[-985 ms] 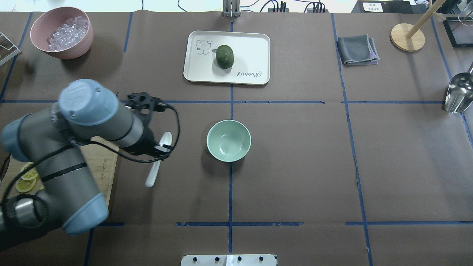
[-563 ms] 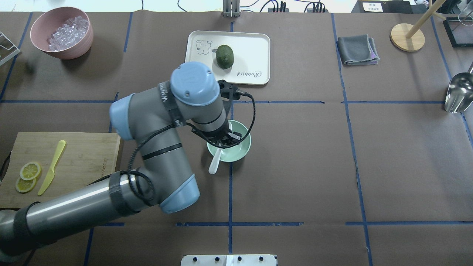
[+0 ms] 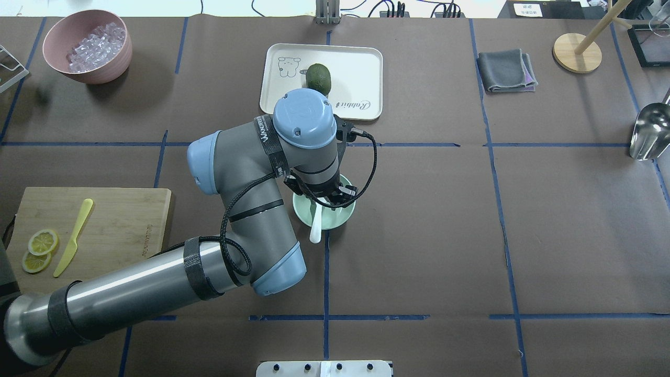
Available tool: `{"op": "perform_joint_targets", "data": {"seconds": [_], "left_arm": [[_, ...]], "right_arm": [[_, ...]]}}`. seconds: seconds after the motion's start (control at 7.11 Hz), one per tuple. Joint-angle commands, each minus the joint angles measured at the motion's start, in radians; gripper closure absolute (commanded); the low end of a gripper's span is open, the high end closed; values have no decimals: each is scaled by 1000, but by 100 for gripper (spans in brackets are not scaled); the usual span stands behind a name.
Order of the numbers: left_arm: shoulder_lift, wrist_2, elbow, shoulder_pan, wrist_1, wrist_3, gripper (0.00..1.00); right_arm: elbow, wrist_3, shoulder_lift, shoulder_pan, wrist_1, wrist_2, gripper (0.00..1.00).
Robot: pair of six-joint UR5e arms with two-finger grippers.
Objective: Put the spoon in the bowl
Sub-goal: 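Lift the spoon with the left gripper and carry it over the green bowl, then open the left gripper to drop the spoon into the bowl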
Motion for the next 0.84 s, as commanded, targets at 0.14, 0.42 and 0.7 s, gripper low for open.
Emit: {"op": "perform_joint_targets", "data": {"seconds": [0.14, 0.42, 0.7], "left_arm": [[19, -12, -19, -15, 4, 2, 1], [161, -70, -132, -78, 5, 58, 1], [341, -147, -241, -217, 7, 256, 1]], "right_arm": [[-3, 2, 0, 0, 0, -1, 0], [-17, 3, -2, 2, -2, -2, 0], [-17, 3, -8, 0, -3, -1, 0]]}}
